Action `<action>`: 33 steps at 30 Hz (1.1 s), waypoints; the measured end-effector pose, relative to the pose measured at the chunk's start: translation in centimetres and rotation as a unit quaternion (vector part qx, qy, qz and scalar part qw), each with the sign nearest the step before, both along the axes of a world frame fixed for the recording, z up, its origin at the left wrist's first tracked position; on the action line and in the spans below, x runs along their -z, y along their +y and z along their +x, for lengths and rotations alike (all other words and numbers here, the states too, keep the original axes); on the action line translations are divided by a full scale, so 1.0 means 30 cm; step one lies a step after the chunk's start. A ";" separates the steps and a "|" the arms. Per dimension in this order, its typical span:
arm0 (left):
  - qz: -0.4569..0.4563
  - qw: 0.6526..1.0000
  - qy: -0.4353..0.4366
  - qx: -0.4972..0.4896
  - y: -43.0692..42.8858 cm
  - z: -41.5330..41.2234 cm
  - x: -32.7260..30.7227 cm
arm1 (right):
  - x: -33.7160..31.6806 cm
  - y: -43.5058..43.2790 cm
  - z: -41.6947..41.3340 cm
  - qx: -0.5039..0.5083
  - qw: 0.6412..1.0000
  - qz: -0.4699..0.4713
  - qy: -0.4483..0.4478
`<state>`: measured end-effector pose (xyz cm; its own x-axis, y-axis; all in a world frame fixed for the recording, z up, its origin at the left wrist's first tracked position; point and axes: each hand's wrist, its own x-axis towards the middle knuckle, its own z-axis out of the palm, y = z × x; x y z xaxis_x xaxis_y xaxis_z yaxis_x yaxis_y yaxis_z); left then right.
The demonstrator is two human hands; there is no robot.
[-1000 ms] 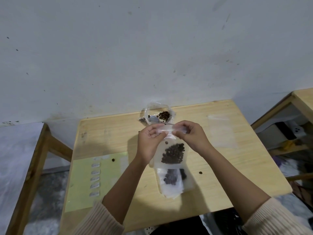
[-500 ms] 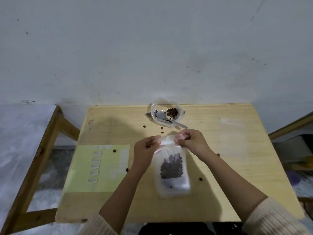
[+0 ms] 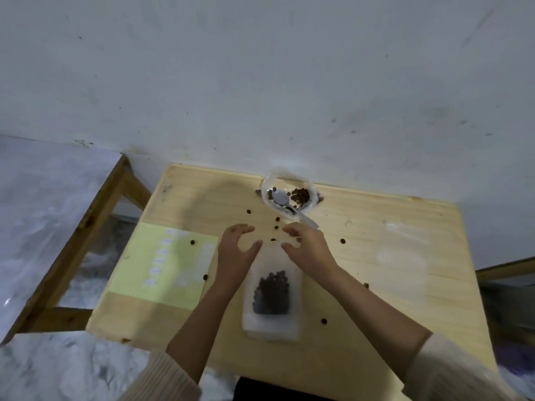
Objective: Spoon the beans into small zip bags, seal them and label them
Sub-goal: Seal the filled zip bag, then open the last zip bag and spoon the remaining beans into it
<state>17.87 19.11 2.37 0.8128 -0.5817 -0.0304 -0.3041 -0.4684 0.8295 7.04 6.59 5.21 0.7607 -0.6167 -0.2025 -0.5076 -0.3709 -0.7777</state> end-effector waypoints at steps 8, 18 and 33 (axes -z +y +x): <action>-0.139 0.977 -0.135 0.089 -0.366 -0.158 -0.167 | -0.077 -0.298 -0.211 0.151 0.985 -0.024 -0.079; 0.055 0.956 -0.011 0.289 -0.581 -0.575 0.046 | 0.110 -0.427 -0.708 0.207 0.971 0.002 0.119; 0.051 0.977 0.086 0.186 -0.584 -0.637 0.108 | 0.192 -0.415 -0.693 0.379 0.920 0.098 -0.009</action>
<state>-1.24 1.60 -0.88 0.5236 -0.8227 -0.2213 -0.3297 -0.4352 0.8378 -13.75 -5.86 -0.54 0.1312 -0.9243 -0.3584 -0.5484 0.2335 -0.8030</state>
